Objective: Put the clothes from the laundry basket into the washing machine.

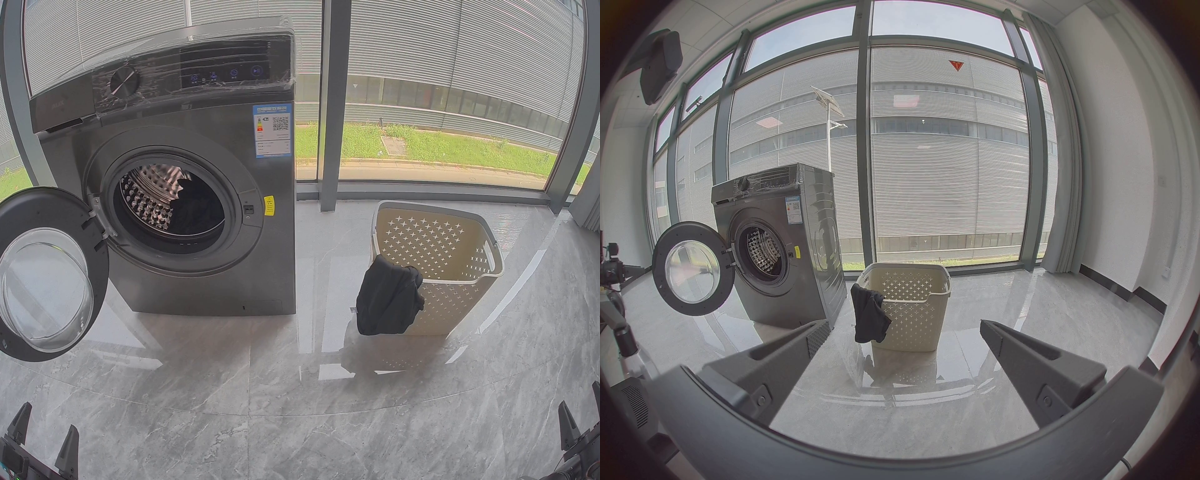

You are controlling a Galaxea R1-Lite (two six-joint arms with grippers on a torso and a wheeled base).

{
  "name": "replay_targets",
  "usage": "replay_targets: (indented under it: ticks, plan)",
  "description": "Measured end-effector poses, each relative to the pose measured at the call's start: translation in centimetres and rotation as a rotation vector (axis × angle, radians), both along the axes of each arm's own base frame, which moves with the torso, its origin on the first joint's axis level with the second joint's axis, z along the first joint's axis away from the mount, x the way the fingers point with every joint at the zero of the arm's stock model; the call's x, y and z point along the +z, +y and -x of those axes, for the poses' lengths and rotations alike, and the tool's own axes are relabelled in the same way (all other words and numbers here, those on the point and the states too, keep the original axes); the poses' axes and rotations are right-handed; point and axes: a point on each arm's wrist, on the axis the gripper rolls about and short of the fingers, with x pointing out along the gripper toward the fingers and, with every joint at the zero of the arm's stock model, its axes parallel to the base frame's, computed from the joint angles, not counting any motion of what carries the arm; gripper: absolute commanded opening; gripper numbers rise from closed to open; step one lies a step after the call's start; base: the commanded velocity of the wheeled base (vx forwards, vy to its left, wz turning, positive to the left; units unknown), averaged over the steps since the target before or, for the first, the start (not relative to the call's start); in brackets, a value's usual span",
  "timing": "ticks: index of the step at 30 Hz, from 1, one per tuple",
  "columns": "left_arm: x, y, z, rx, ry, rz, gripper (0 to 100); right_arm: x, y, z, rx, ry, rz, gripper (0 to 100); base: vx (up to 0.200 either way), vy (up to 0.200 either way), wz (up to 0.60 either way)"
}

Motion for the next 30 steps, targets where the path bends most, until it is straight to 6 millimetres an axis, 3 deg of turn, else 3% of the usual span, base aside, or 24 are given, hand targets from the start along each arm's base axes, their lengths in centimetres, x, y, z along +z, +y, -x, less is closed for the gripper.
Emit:
replay_targets:
  ticks: [14,23,30]
  plan:
    - [-0.01,0.0,-0.01,0.0,0.002,0.003,100,-0.01,0.0,0.0,0.0,0.001,0.0,100,0.0,-0.029,0.0]
    - [-0.01,0.0,-0.01,0.0,0.001,0.006,100,0.0,0.0,-0.01,0.0,0.001,0.0,100,0.2,0.0,0.0]
    - [-0.02,0.0,-0.01,0.0,0.003,0.006,100,0.0,0.0,-0.01,-0.001,0.001,0.0,100,0.0,0.0,0.0]
